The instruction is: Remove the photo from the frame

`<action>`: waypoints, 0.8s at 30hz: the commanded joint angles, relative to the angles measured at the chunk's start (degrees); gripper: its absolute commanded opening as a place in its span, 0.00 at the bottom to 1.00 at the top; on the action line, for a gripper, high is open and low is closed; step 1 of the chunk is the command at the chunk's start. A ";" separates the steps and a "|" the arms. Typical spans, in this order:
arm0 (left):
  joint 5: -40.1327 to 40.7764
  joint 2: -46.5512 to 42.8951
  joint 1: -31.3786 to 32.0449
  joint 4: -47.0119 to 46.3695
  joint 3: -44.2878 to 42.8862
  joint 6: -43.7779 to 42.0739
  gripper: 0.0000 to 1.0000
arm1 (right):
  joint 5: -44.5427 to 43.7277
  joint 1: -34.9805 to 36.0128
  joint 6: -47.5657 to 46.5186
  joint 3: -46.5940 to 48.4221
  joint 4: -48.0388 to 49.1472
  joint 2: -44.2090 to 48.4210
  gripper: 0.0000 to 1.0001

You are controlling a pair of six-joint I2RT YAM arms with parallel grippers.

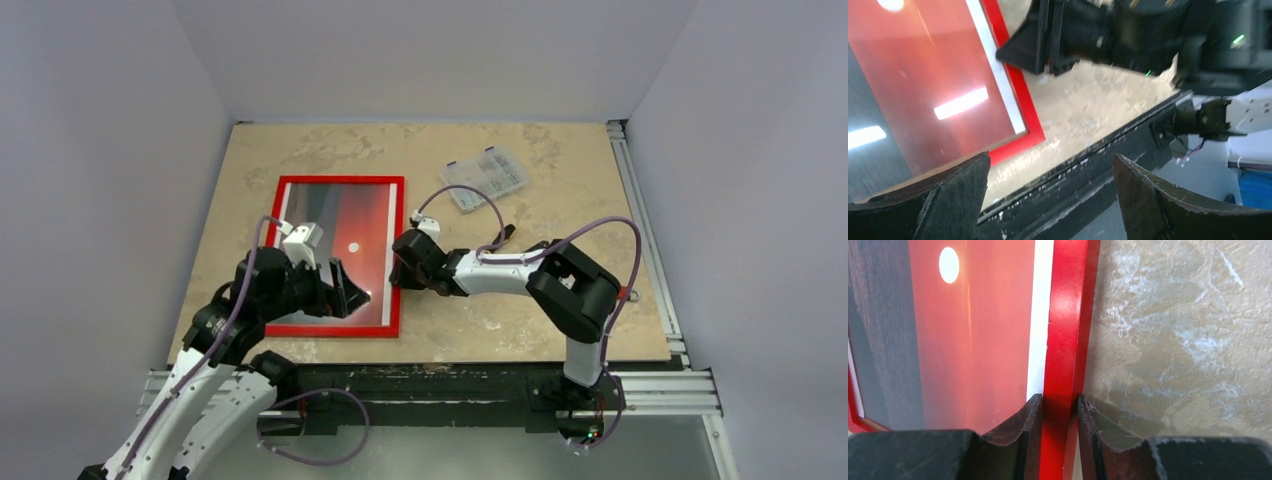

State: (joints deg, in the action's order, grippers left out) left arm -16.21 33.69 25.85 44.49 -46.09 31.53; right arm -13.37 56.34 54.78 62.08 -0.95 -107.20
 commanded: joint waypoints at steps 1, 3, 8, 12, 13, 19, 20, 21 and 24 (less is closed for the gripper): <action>1.40 -3.63 4.33 -2.43 6.49 3.99 0.92 | 6.20 -0.41 -0.63 1.50 -2.21 4.89 0.00; 6.41 -3.41 9.65 -3.84 7.65 6.32 0.94 | 7.59 -1.04 0.33 1.06 -1.83 6.27 0.00; 30.15 1.58 33.30 -4.89 8.73 10.28 0.95 | 10.83 -3.48 0.37 1.12 -2.33 8.14 0.00; 46.76 7.26 47.46 -8.10 9.33 10.38 0.97 | 13.20 -5.55 0.15 -0.30 -2.43 10.37 0.00; 50.75 9.15 50.31 -8.90 9.34 9.87 0.97 | 13.21 -5.88 -0.03 -0.73 -2.46 11.21 0.00; 69.61 25.95 65.13 -12.54 5.49 1.44 0.99 | 17.41 -7.67 -0.33 -1.22 -4.50 14.63 0.00; 70.89 28.23 65.87 -10.28 3.78 2.41 1.00 | 17.41 -7.72 -0.92 -1.39 -4.43 14.94 0.00; 71.55 29.52 65.92 -5.67 1.47 6.20 1.00 | 17.47 -7.73 -2.02 -1.46 -4.47 15.01 0.00; 68.12 27.32 65.91 -1.55 -0.54 10.81 1.00 | 15.58 -7.62 -5.82 -2.14 -5.25 14.65 0.08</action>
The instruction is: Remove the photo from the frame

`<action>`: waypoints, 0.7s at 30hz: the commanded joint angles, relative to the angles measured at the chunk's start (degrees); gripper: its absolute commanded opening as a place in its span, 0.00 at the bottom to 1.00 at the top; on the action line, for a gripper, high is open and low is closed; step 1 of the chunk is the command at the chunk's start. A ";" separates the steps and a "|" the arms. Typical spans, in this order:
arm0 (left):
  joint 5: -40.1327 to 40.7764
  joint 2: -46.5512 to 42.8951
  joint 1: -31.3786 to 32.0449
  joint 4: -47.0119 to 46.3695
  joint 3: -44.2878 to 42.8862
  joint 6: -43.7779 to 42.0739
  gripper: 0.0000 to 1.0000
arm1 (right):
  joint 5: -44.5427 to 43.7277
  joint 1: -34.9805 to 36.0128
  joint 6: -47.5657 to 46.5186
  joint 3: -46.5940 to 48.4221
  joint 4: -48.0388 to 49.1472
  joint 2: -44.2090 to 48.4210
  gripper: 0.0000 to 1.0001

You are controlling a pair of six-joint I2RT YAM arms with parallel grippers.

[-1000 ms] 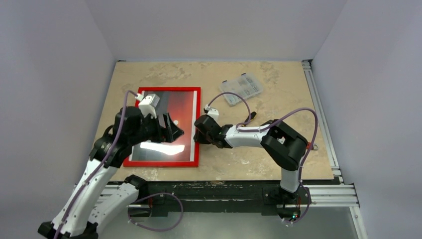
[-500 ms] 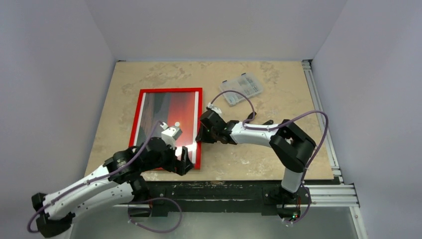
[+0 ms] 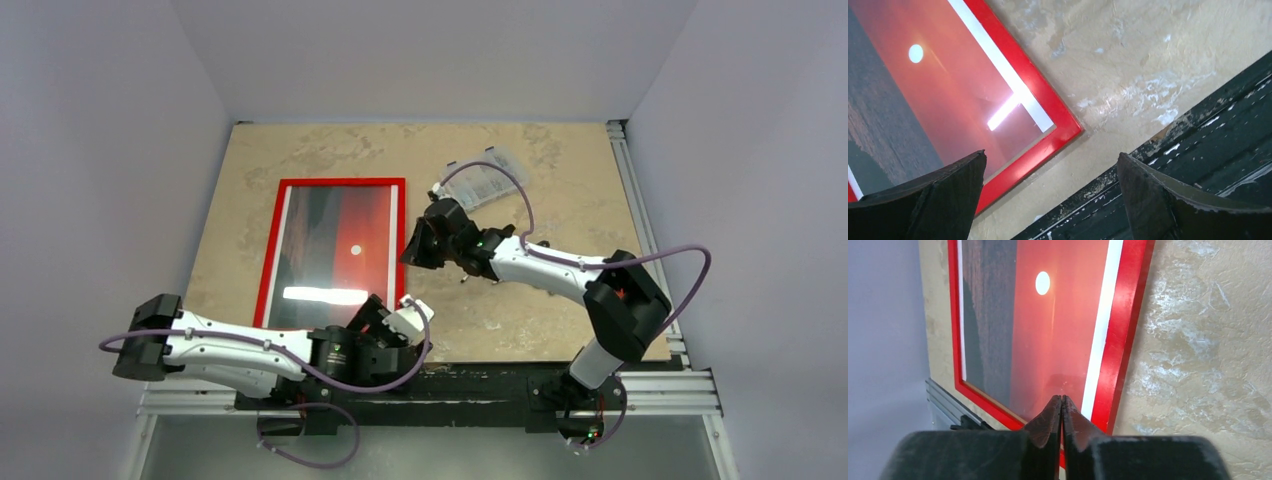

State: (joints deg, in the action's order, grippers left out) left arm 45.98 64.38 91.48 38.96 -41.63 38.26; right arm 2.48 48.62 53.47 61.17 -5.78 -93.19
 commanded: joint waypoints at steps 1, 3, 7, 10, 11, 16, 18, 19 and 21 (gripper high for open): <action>3.05 -6.08 0.26 1.27 -3.81 2.92 1.00 | -1.38 0.45 -4.93 -1.71 -0.36 0.55 0.25; -3.03 -11.55 -0.74 -4.26 -0.62 1.30 1.00 | -4.75 1.75 -5.17 -1.76 -2.24 0.41 0.50; -12.76 -19.68 -8.36 -3.08 0.65 4.29 1.00 | -13.46 3.83 -3.32 3.41 -13.45 -2.99 0.58; -20.20 -24.41 -17.18 -0.71 -0.36 5.23 1.00 | -16.04 5.25 -2.91 7.36 -18.73 -6.09 0.57; -22.74 -25.14 -20.53 0.52 -1.28 5.36 1.00 | -17.62 6.16 -2.83 7.99 -19.18 -6.54 0.56; -28.56 -22.63 -32.99 7.78 -8.25 5.82 1.00 | -19.87 9.27 -1.22 9.17 -18.15 -9.07 0.50; -28.68 -21.59 -36.62 10.01 -10.24 6.14 1.00 | -20.32 10.27 -0.88 9.91 -17.77 -10.59 0.46; -28.66 -21.48 -38.31 10.71 -10.79 6.39 1.00 | -20.40 10.67 -0.82 10.79 -17.74 -11.40 0.45; -28.74 -21.83 -41.45 11.63 -11.26 6.86 1.00 | -20.15 11.37 -1.04 11.90 -17.52 -13.12 0.44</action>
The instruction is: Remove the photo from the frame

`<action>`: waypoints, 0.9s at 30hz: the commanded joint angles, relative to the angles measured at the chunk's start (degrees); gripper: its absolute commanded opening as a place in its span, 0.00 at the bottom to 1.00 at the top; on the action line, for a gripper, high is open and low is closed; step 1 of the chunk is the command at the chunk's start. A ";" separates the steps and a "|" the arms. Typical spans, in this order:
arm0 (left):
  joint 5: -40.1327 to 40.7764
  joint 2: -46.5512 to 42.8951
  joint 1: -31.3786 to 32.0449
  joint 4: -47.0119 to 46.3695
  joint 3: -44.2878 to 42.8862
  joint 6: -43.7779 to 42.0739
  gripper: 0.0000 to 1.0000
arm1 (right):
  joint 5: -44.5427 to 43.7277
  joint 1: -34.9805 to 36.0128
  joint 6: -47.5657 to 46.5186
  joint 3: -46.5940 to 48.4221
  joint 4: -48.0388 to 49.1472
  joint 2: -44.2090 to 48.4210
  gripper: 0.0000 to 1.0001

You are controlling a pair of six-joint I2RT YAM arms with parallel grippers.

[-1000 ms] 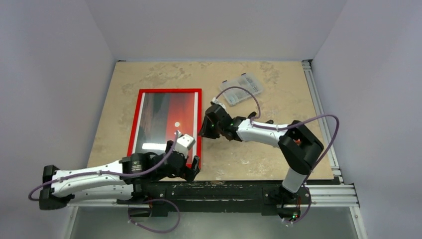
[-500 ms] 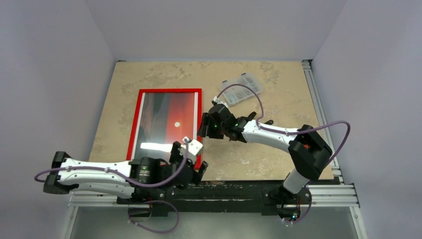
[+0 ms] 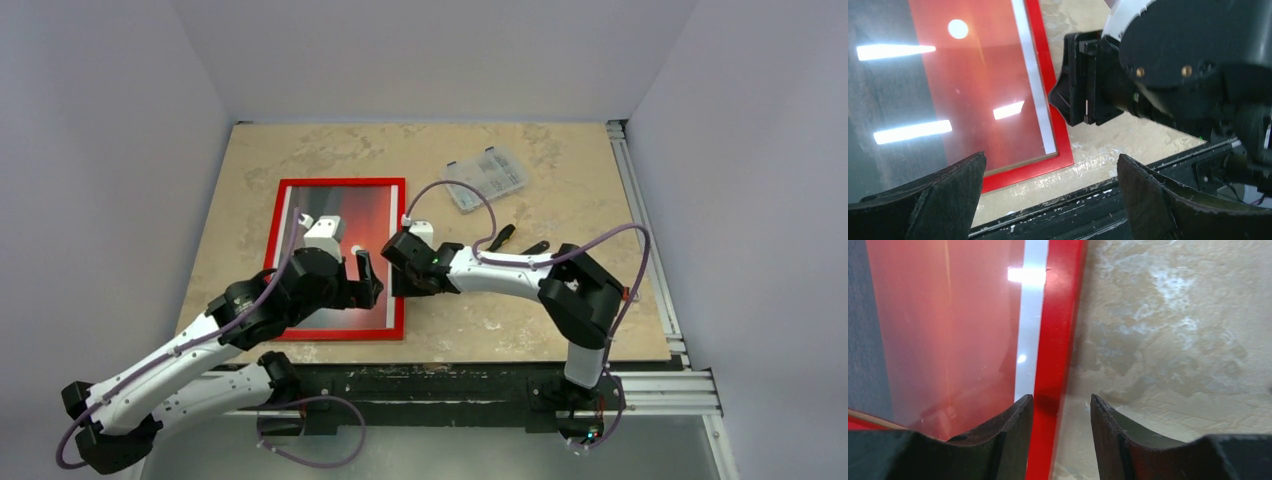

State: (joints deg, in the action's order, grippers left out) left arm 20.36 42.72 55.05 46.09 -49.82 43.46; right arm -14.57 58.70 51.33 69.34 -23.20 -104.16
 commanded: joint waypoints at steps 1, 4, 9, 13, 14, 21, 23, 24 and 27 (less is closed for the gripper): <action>-3.13 -0.44 -6.12 4.73 -3.08 1.95 1.00 | -3.48 1.66 1.20 4.30 -0.33 -2.85 0.44; -1.84 -1.13 -7.44 5.51 -2.94 2.39 1.00 | -4.78 2.52 1.47 5.39 -1.05 -4.43 0.45; -1.31 -4.18 -7.50 5.18 -0.45 2.79 0.99 | -7.37 2.90 3.40 6.35 -4.36 -5.86 0.31; 1.12 -7.08 -7.45 5.96 0.95 3.54 0.95 | -8.24 3.25 3.92 5.30 -3.13 -4.96 0.11; 1.69 -7.57 -7.49 5.97 1.30 3.59 0.94 | -8.36 3.34 3.51 4.86 -2.38 -4.21 0.07; -7.41 -6.68 -7.41 -1.47 8.44 0.20 0.92 | -5.79 2.46 1.87 5.23 -0.76 2.45 0.00; -13.76 -6.04 -7.29 -6.73 11.06 -2.63 0.92 | -3.01 1.28 2.41 5.80 -0.98 3.72 0.00; -17.13 -5.70 -6.87 -8.87 11.51 -4.00 0.92 | -0.92 0.50 2.76 6.03 -0.94 4.04 0.00; -20.09 -6.14 -0.51 -13.77 10.59 -7.34 0.92 | 5.76 -2.15 2.72 6.20 -0.28 4.39 0.00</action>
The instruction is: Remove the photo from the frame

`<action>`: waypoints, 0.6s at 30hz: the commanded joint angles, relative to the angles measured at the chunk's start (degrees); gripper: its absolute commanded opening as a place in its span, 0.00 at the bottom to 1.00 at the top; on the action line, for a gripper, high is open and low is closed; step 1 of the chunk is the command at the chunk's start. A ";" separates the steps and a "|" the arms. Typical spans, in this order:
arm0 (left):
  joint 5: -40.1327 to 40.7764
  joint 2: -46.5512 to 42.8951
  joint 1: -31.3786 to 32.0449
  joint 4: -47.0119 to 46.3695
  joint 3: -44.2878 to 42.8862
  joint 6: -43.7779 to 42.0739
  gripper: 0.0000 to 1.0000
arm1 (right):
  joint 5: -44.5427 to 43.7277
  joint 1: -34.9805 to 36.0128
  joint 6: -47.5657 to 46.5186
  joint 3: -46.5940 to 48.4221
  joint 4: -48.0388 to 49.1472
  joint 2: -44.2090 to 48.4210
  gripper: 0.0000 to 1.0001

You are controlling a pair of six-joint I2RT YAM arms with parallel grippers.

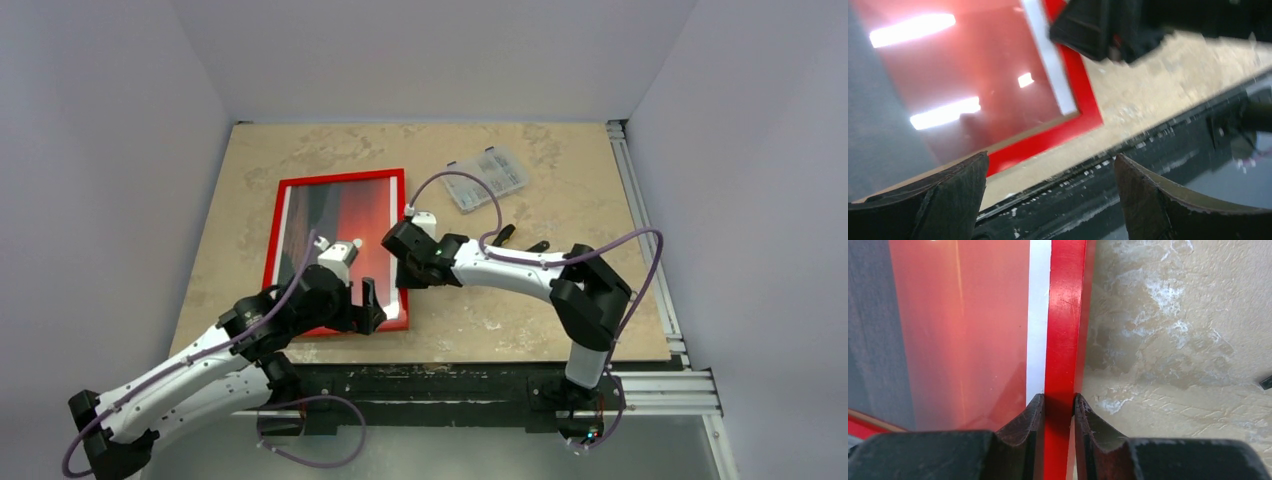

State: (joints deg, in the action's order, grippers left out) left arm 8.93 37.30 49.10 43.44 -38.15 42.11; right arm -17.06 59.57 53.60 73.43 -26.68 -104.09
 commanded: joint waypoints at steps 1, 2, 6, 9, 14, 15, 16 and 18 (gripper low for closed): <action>-8.22 -0.93 8.07 -11.68 -1.91 -7.98 0.92 | 9.92 -3.77 0.33 2.00 3.61 4.29 0.00; -6.93 -0.72 10.67 -11.90 -2.67 -9.58 0.92 | 11.62 -4.57 0.20 1.98 3.77 4.29 0.00; 5.70 4.44 21.22 -9.41 -5.22 -16.19 0.91 | 15.54 -6.36 -0.60 1.99 4.12 4.51 0.00; 23.03 11.84 32.41 -10.11 -5.94 -21.37 0.92 | 16.20 -6.48 -1.04 2.79 2.95 4.39 0.00; 39.19 25.67 41.75 -11.89 -7.97 -28.09 0.92 | 16.55 -6.74 -1.44 3.53 1.28 4.75 0.00; 40.79 27.65 42.51 -12.59 -8.02 -28.74 0.92 | 16.63 -6.87 -1.59 3.75 0.88 4.82 0.00; 42.98 29.32 43.45 -13.45 -7.74 -29.32 0.92 | 16.66 -6.98 -1.62 3.83 0.46 4.98 0.00; 46.60 32.50 44.24 -12.80 -7.76 -29.34 0.92 | 16.92 -7.18 -1.79 4.06 -0.10 5.35 0.00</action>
State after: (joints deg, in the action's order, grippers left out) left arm 41.47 66.50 91.53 32.64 -44.05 17.10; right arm -3.05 52.75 52.03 73.54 -27.64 -102.74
